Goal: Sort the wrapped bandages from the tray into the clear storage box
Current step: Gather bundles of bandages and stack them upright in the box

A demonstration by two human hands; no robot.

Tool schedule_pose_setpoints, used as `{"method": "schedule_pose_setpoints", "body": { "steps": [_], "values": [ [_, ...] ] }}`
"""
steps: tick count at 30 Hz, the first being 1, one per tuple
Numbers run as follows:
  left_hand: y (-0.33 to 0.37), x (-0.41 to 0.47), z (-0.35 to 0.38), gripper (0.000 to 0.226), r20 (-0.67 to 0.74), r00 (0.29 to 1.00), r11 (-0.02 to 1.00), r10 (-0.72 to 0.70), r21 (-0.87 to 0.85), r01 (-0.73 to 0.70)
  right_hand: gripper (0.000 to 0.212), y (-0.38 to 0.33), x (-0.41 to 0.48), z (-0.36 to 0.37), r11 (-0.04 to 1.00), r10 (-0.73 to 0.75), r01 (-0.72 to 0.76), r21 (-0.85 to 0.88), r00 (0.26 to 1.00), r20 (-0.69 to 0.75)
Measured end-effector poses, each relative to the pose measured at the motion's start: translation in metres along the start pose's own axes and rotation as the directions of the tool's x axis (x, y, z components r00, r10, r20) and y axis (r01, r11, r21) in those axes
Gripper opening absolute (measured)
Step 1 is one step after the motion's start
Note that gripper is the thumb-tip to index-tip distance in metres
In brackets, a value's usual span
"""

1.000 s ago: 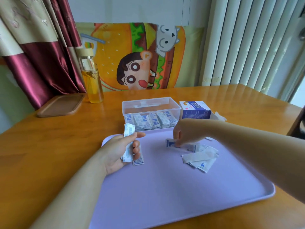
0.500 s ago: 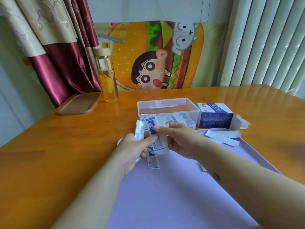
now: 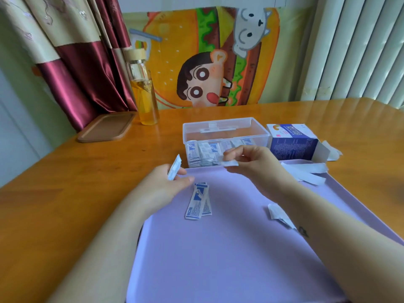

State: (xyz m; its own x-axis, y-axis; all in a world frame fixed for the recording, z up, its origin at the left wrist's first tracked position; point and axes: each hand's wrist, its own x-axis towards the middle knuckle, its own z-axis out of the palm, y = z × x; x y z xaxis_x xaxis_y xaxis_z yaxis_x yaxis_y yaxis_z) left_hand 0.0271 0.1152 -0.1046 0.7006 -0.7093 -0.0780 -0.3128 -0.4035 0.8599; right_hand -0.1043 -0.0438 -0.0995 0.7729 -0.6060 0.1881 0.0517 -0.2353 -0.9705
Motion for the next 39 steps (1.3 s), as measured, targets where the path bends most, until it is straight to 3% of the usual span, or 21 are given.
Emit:
{"method": "schedule_pose_setpoints", "body": {
  "steps": [2, 4, 6, 9, 15, 19, 21, 23, 26, 29, 33, 37, 39],
  "values": [
    [0.007, -0.003, 0.004, 0.019, 0.030, 0.998, 0.969, -0.050, -0.240, 0.056, 0.030, -0.001, -0.003, 0.004, 0.997, -0.061, 0.064, -0.048, 0.997, 0.054],
    [0.015, -0.007, 0.010, 0.024, 0.119, 0.988, 0.855, -0.099, -0.497, 0.146, 0.034, 0.000, -0.004, 0.008, 0.986, -0.115, 0.126, -0.106, 0.988, 0.104],
    [0.018, -0.009, 0.017, 0.023, 0.220, 0.970, 0.730, -0.102, -0.646, 0.223, 0.036, 0.001, -0.006, 0.013, 0.977, -0.156, 0.175, -0.124, 0.976, 0.152],
    [0.019, -0.011, 0.022, 0.020, 0.316, 0.947, 0.621, -0.063, -0.730, 0.285, 0.035, 0.002, -0.011, 0.020, 0.964, -0.202, 0.237, -0.121, 0.948, 0.247],
    [0.020, -0.012, 0.028, 0.022, 0.312, 0.949, 0.585, -0.043, -0.762, 0.277, 0.031, -0.003, -0.017, 0.025, 0.945, -0.161, 0.252, -0.209, 0.913, 0.374],
    [0.023, -0.013, 0.024, 0.020, 0.307, 0.948, 0.408, -0.084, -0.857, 0.314, 0.028, -0.016, -0.013, -0.006, 0.933, -0.152, 0.201, -0.300, 0.972, 0.177],
    [0.024, -0.012, 0.023, 0.007, 0.289, 0.953, 0.372, -0.096, -0.877, 0.303, 0.019, -0.014, -0.007, -0.034, 0.848, -0.111, 0.132, -0.513, 0.991, 0.072],
    [0.025, -0.013, 0.024, 0.008, 0.284, 0.954, 0.366, -0.100, -0.881, 0.300, 0.009, -0.003, -0.004, -0.066, 0.689, 0.013, -0.021, -0.725, 1.000, -0.017],
    [0.025, -0.013, 0.024, 0.006, 0.291, 0.951, 0.361, -0.103, -0.880, 0.308, 0.029, 0.010, -0.004, -0.096, 0.429, 0.119, -0.179, -0.886, 0.983, -0.140],
    [0.025, -0.014, 0.025, 0.010, 0.297, 0.949, 0.388, -0.105, -0.866, 0.313, 0.044, 0.009, -0.006, -0.102, 0.321, 0.187, -0.227, -0.920, 0.967, -0.174],
    [0.025, -0.017, 0.025, 0.015, 0.307, 0.946, 0.408, -0.104, -0.854, 0.323, 0.057, 0.006, -0.008, -0.099, 0.227, 0.324, -0.242, -0.943, 0.932, -0.161],
    [0.025, -0.018, 0.024, 0.017, 0.317, 0.944, 0.416, -0.094, -0.849, 0.326, 0.046, 0.004, -0.010, -0.090, 0.049, 0.414, -0.087, -0.995, 0.908, -0.059],
    [0.025, -0.017, 0.025, 0.018, 0.318, 0.944, 0.422, -0.089, -0.846, 0.325, 0.044, -0.001, -0.012, -0.085, 0.073, 0.435, -0.022, -0.997, 0.900, 0.012]
  ]
}}
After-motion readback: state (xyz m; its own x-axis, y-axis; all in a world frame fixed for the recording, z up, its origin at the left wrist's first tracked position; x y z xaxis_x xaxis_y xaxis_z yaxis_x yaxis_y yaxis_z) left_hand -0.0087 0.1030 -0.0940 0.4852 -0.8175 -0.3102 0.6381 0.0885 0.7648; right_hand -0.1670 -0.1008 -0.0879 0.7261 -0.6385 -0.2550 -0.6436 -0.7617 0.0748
